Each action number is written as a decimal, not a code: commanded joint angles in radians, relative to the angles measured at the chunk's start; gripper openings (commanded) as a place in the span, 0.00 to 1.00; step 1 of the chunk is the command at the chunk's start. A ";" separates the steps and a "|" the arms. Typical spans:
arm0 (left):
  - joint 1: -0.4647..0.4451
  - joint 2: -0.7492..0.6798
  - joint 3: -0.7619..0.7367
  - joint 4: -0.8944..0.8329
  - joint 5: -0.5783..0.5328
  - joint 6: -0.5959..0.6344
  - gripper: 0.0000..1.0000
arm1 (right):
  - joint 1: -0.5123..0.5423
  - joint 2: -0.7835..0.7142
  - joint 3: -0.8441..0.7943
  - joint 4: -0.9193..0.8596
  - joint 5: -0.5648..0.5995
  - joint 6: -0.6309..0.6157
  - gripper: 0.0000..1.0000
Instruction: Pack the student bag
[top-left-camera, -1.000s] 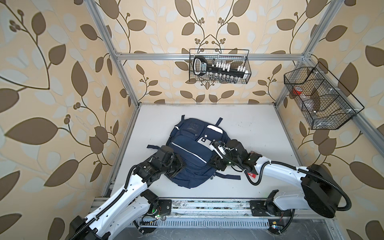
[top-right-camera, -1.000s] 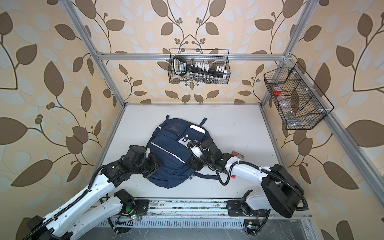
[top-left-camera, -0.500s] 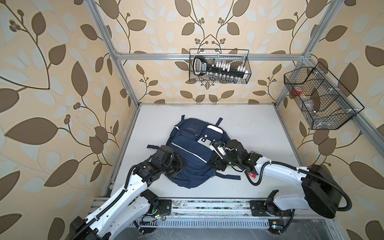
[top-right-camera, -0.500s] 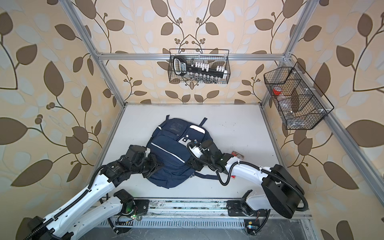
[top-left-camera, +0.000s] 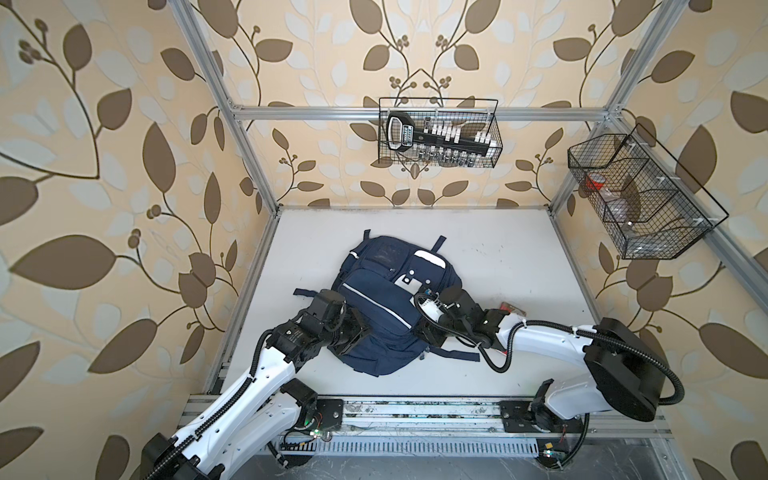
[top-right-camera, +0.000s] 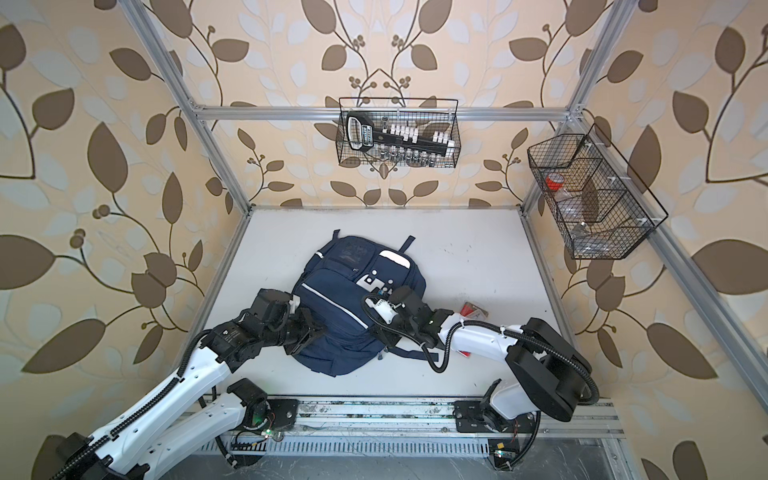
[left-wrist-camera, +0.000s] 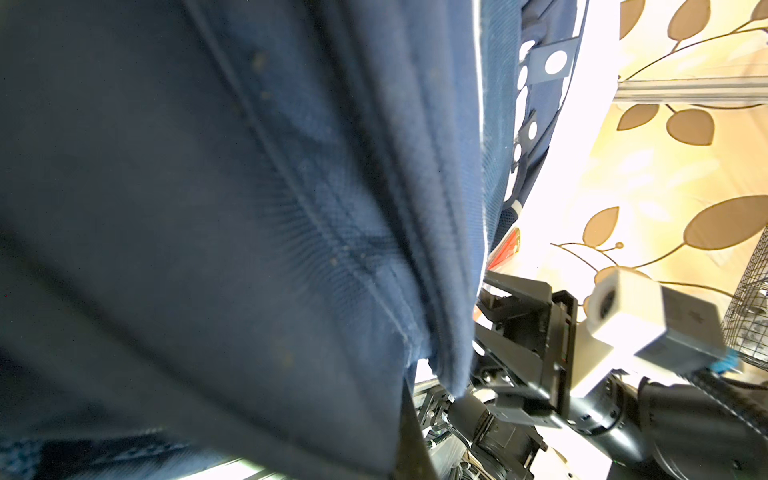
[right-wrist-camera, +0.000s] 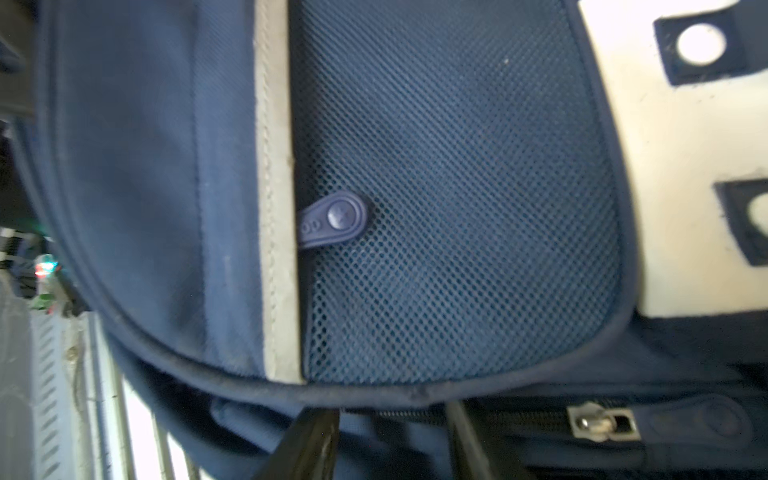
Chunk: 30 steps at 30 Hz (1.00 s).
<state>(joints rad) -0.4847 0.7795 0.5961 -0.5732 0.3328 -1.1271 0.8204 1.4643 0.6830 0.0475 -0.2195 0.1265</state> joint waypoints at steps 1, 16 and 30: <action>0.011 -0.008 0.053 0.031 0.025 0.027 0.00 | 0.003 0.035 0.031 -0.023 0.099 0.000 0.37; 0.023 0.013 0.034 0.063 0.029 0.027 0.00 | 0.088 -0.118 0.015 -0.104 0.171 0.027 0.00; 0.032 0.010 0.041 0.057 0.037 0.033 0.00 | 0.122 -0.038 0.027 -0.091 0.409 0.074 0.41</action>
<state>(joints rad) -0.4629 0.8009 0.5961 -0.5716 0.3573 -1.1233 0.9524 1.3960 0.6968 -0.0540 0.1223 0.1978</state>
